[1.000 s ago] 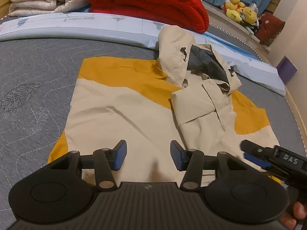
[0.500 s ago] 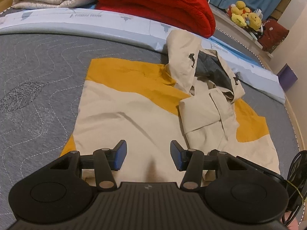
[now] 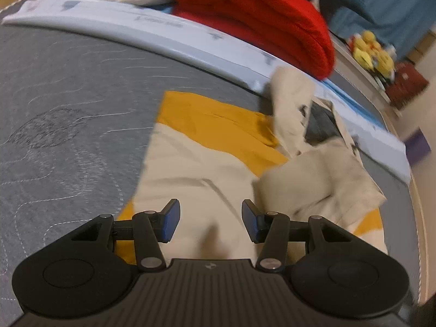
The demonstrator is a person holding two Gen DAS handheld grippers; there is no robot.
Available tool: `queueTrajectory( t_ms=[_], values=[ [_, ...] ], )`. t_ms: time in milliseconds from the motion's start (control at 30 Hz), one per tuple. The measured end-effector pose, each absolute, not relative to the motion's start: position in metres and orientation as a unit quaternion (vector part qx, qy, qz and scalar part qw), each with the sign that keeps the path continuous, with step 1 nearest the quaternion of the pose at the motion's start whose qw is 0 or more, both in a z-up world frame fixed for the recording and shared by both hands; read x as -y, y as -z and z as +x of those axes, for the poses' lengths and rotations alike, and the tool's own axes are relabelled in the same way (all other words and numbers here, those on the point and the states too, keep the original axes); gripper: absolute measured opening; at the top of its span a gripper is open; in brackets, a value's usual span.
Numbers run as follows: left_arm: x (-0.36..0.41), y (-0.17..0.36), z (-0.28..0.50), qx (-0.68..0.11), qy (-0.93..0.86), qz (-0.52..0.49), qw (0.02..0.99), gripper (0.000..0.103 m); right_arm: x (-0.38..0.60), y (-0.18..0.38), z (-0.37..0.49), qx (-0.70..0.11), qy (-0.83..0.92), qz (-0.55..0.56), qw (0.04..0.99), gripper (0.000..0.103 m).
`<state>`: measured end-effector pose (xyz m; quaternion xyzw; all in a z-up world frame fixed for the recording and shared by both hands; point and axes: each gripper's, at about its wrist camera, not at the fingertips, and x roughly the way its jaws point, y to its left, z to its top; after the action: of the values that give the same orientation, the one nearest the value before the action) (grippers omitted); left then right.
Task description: Fold large clothes
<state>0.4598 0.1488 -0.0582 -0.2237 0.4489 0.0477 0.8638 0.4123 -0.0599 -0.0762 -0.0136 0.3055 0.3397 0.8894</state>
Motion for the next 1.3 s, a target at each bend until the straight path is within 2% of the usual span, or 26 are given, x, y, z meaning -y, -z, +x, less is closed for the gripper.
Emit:
queueTrajectory(
  t_ms=[67, 133, 200, 400, 600, 700, 833, 1067, 1300],
  values=[
    [-0.156, 0.059, 0.46, -0.45, -0.054, -0.237, 0.859, 0.055, 0.056, 0.08, 0.412, -0.326, -0.338, -0.023, 0.882, 0.009],
    [-0.161, 0.06, 0.461, -0.451, -0.054, -0.251, 0.855, 0.055, 0.055, 0.083, 0.416, -0.346, -0.331, -0.02, 0.878, 0.02],
    [-0.165, 0.062, 0.461, -0.452, -0.054, -0.265, 0.85, 0.055, 0.057, 0.081, 0.418, -0.358, -0.314, -0.009, 0.879, 0.027],
    [-0.179, 0.074, 0.462, -0.456, -0.063, -0.32, 0.828, 0.055, 0.073, 0.079, 0.425, -0.388, -0.261, 0.037, 0.883, 0.037],
    [-0.199, 0.08, 0.457, -0.452, -0.12, -0.349, 0.812, 0.055, 0.084, 0.094, 0.435, -0.432, -0.186, 0.006, 0.882, 0.037],
    [-0.196, 0.068, 0.456, -0.437, -0.161, -0.29, 0.836, 0.055, 0.092, 0.1, 0.44, -0.451, -0.153, 0.006, 0.879, 0.037],
    [-0.172, 0.057, 0.46, -0.427, -0.117, -0.228, 0.867, 0.055, 0.105, 0.107, 0.446, -0.467, -0.116, 0.036, 0.876, 0.038],
    [-0.13, 0.072, 0.468, -0.477, -0.017, -0.165, 0.863, 0.056, 0.141, 0.115, 0.455, -0.481, -0.038, 0.127, 0.867, 0.038],
    [-0.133, 0.106, 0.472, -0.522, -0.051, -0.134, 0.841, 0.056, 0.169, 0.125, 0.46, -0.49, 0.012, 0.185, 0.852, 0.038]
  ],
)
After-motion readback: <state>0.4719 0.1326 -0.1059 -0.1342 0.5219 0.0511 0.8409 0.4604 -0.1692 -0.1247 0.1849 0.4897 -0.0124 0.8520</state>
